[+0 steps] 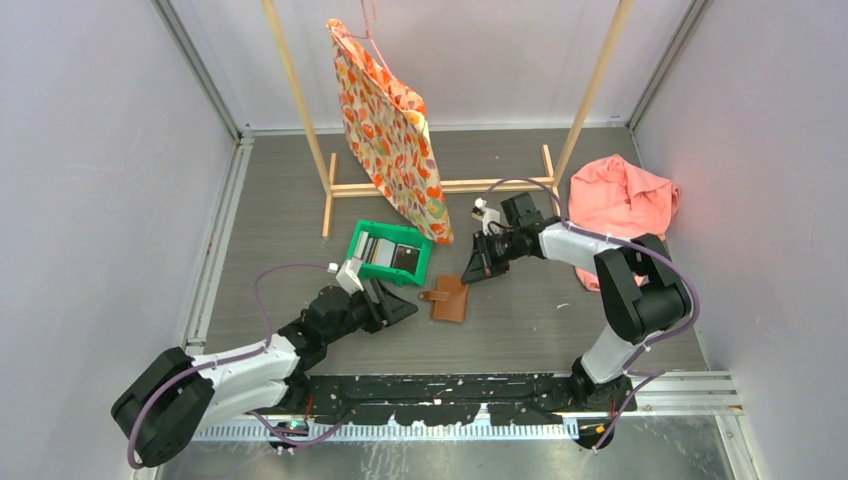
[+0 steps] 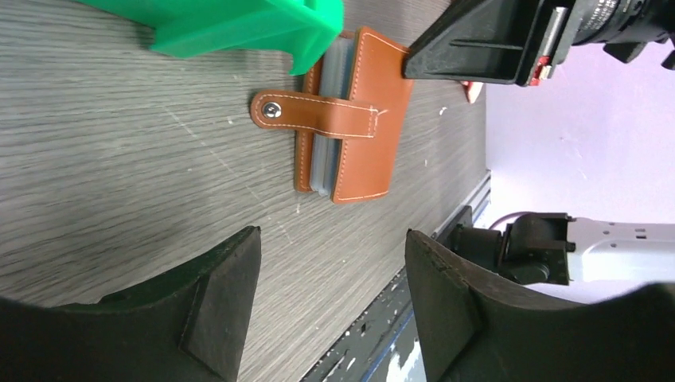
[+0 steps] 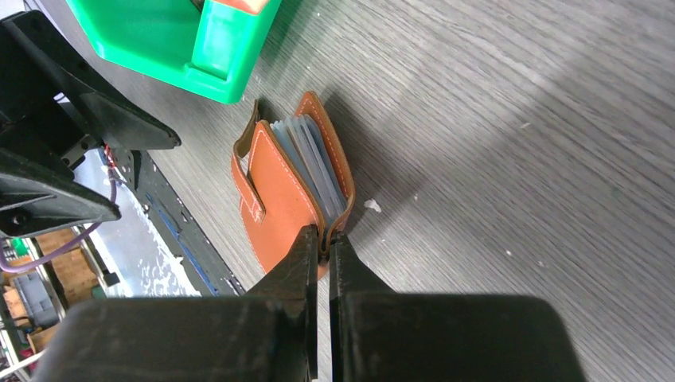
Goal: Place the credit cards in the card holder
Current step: Close the card holder at the center of the board.
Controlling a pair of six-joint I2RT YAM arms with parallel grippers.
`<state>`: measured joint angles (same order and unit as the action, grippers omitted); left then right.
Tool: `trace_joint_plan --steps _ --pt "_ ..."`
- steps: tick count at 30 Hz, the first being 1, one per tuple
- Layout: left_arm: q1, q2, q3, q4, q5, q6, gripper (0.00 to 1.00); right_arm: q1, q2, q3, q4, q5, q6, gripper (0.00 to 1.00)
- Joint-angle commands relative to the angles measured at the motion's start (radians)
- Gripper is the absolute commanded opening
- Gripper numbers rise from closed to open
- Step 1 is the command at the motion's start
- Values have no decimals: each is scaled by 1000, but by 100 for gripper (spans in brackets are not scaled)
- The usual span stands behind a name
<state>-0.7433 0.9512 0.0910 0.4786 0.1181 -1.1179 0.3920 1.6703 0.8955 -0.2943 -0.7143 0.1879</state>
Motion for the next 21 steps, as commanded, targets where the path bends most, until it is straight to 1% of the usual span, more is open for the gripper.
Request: trace_joint_plan --steps 1,4,7,9,13,14,17,21 --pt "1 37 44 122 67 29 69 -22 -55 36 -33 1 -52 1" --pt "-23 89 46 168 66 55 72 -37 -65 45 -43 -26 -59 1" --pt "-56 179 53 253 54 76 77 -55 -81 48 -46 -67 -56 1" --pt "-81 250 68 317 42 84 81 -60 -96 43 -42 -85 -56 1" --pt "-110 409 103 476 33 87 98 -66 -127 37 -36 -107 -54 1" --pt "-112 444 105 525 30 82 100 -67 -133 36 -35 -114 -55 1" --pt "-113 552 120 654 48 67 100 -82 -138 36 -29 -141 -44 1" --pt "-119 657 140 752 66 46 100 -92 -143 36 -20 -169 -31 1"
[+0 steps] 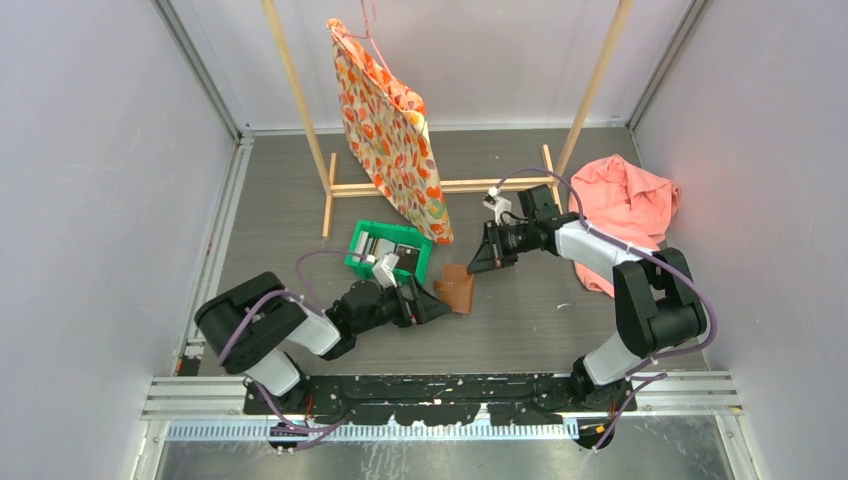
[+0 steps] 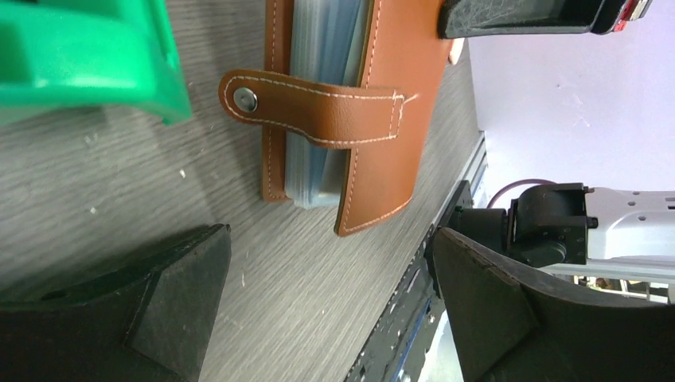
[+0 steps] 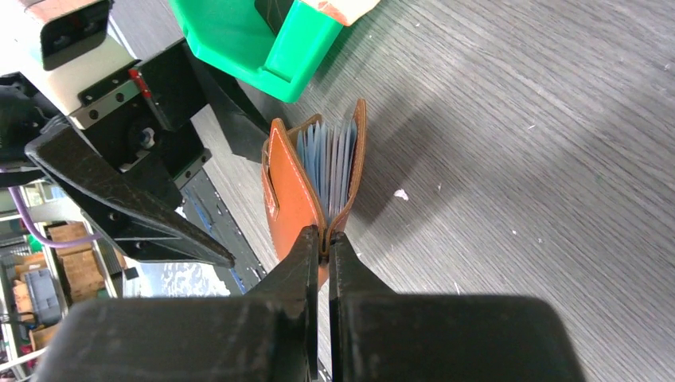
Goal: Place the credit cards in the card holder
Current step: Close the card holder at the center of the board.
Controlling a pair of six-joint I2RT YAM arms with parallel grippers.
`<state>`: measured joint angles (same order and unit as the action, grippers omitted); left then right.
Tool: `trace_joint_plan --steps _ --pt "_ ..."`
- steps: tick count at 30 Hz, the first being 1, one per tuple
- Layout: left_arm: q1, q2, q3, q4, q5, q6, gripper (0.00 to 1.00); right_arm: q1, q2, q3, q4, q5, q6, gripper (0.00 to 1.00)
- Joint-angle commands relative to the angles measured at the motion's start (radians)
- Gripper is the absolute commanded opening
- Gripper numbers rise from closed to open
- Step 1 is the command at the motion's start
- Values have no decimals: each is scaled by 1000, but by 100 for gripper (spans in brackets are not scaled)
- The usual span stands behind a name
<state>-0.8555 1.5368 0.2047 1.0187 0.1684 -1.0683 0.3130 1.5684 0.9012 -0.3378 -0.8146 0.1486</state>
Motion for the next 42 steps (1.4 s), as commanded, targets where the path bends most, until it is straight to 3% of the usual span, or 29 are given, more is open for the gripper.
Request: trace_joint_plan --steps 1,7,11,24,42 --pt "-7 93 27 235 14 -8 100 -14 -42 32 25 -75 10 1" --pt "-8 225 28 407 18 -29 100 -26 -56 39 27 -113 21 1" --pt "-8 249 54 412 32 -31 100 -34 -66 48 26 -149 28 1" --pt "-8 214 86 412 72 -10 100 -56 -145 67 29 -221 54 1" --pt "-5 23 36 412 107 6 100 -63 -222 133 -68 -321 -14 1"
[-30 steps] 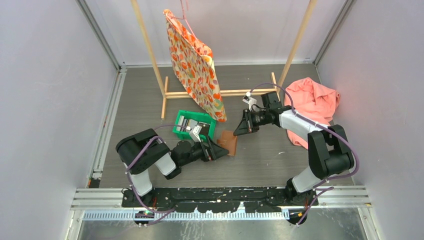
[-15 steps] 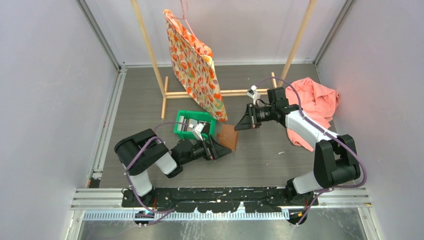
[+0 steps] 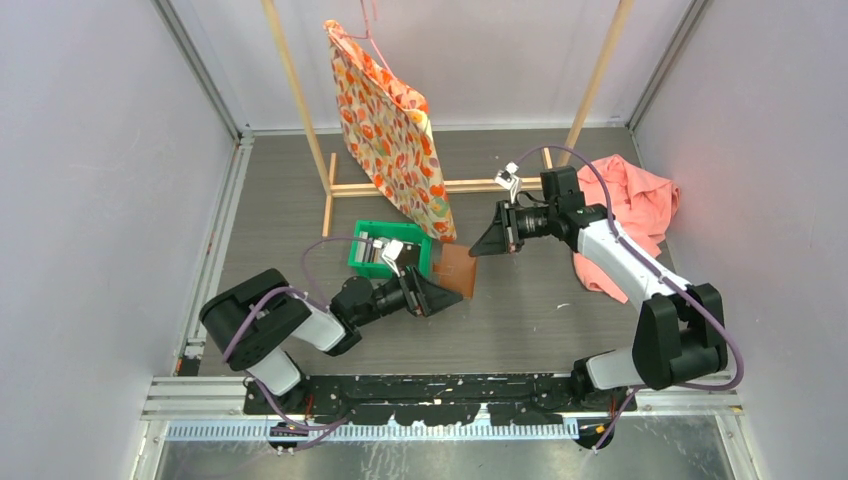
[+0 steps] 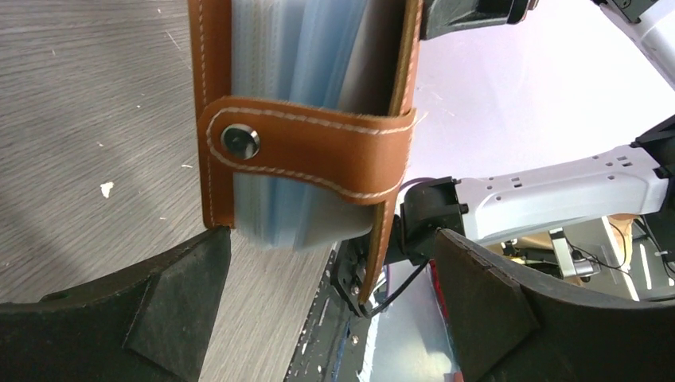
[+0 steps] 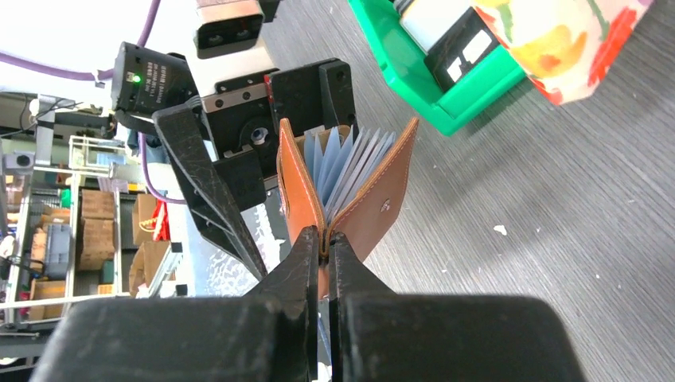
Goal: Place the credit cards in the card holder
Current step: Close the card holder at the center of the board.
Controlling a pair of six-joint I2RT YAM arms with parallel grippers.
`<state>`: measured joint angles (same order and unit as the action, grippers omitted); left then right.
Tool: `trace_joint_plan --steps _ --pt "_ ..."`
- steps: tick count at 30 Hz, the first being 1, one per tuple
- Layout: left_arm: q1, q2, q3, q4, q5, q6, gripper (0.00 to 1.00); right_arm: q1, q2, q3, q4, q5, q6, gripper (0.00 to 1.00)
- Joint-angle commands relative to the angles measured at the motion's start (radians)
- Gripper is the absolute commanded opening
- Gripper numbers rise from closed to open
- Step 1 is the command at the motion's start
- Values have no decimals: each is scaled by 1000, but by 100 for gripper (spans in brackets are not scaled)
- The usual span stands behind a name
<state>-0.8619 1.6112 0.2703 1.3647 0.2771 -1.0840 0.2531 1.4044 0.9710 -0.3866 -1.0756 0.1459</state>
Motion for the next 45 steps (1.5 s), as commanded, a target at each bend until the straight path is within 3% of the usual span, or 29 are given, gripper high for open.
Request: trace_joint_plan --steps 1,27,35,45 --pt "3 -60 -32 66 -3 24 100 -2 -60 71 -28 -63 -13 1" --pt "24 -170 16 66 17 -19 100 -3 -138 219 -126 -106 116 1" --pt "24 -218 59 66 22 -57 100 -3 -155 190 -27 -115 227 1" --pt "24 -249 64 66 11 -99 99 -10 -167 161 -35 -64 202 1"
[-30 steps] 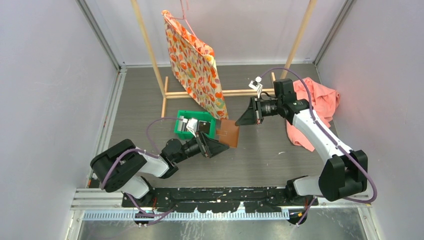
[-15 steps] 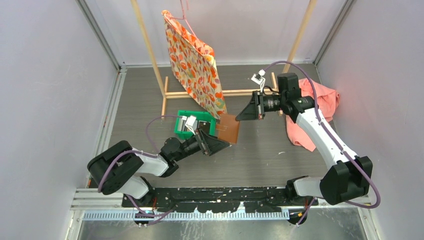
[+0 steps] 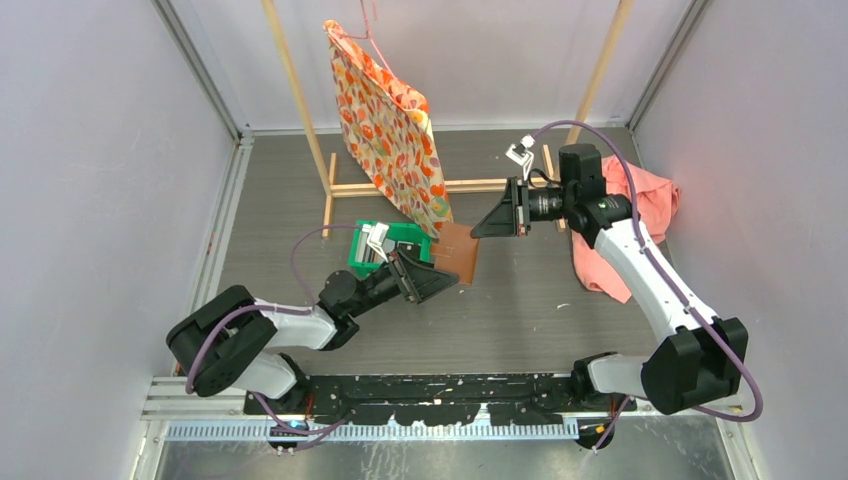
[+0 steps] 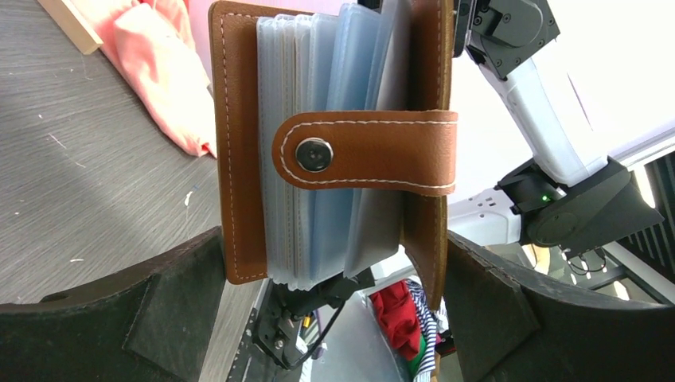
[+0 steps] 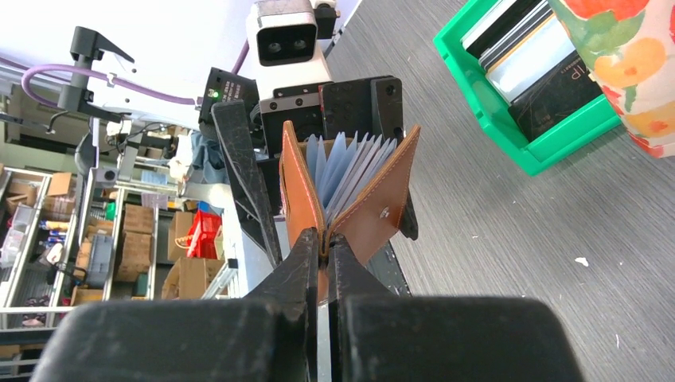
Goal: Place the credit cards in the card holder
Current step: Close the card holder at the center of the board.
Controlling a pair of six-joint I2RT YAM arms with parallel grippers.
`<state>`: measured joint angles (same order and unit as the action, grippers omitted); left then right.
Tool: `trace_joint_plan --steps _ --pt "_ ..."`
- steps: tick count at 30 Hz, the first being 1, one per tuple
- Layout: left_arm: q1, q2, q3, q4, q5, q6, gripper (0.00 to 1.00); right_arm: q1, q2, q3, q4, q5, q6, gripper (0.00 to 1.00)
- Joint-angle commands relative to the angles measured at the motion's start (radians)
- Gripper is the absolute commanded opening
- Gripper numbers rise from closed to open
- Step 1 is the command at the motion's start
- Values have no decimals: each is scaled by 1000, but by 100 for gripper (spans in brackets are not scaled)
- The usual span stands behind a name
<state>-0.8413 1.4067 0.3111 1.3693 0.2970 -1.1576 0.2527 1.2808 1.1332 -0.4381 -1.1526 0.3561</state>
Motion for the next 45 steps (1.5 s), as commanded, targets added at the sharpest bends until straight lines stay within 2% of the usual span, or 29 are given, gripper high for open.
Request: trace_joint_plan --steps 1,8,17,37,42,45 --pt "4 -51 15 62 -20 -32 99 -16 -44 0 3 20 -24 1" --pt "4 -97 -25 47 -90 -68 95 -29 -57 -12 -120 86 -201 1" --pt "4 -28 5 57 -61 -96 93 -29 -68 -82 -58 99 -201 1" --pt "4 28 11 58 -82 -85 91 -30 -37 -105 -30 86 -221 1" --pt "4 74 46 62 -52 -110 83 -30 -24 -106 -30 92 -218 1" --pt "4 89 55 62 -37 -117 69 -29 -15 -107 -31 106 -220 1"
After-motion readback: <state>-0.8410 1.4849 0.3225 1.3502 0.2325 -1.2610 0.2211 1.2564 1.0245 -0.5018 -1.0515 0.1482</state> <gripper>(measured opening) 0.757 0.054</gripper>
